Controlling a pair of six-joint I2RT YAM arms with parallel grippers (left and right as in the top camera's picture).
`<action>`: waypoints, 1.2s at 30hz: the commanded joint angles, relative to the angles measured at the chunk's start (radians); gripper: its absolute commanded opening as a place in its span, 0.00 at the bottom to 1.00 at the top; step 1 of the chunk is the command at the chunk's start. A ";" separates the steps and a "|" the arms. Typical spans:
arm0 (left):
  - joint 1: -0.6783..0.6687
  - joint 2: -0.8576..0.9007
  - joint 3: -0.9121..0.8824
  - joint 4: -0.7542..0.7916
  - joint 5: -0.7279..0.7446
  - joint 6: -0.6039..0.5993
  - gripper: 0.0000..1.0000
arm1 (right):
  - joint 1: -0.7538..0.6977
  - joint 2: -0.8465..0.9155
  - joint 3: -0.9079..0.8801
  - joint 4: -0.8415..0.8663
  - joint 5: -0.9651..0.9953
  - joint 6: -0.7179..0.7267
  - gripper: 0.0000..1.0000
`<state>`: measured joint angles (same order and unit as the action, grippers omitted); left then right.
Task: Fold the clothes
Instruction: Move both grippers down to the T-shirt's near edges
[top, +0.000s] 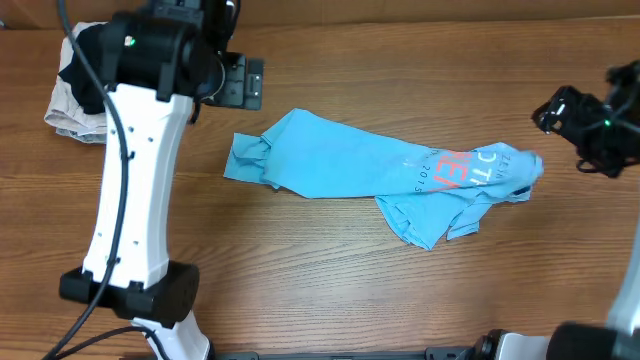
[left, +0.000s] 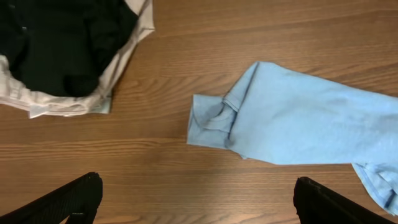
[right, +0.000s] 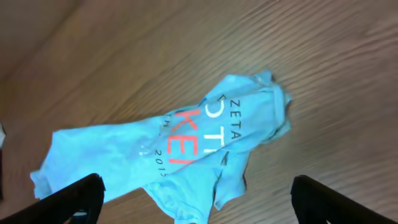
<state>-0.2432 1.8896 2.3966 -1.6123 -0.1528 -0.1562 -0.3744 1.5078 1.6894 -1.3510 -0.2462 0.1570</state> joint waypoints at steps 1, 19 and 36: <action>-0.004 -0.009 0.013 -0.023 -0.030 -0.025 1.00 | -0.013 0.002 0.012 -0.034 0.043 0.021 1.00; -0.026 -0.252 -0.245 -0.074 -0.064 -0.179 1.00 | 0.169 -0.389 -0.050 -0.233 -0.044 0.013 1.00; 0.091 -0.293 -0.985 0.491 0.102 -0.153 1.00 | 0.439 -0.277 -0.705 0.217 -0.093 0.183 1.00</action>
<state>-0.1925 1.6047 1.4799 -1.1572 -0.1295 -0.3584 0.0380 1.2026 1.0454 -1.1828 -0.3370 0.2813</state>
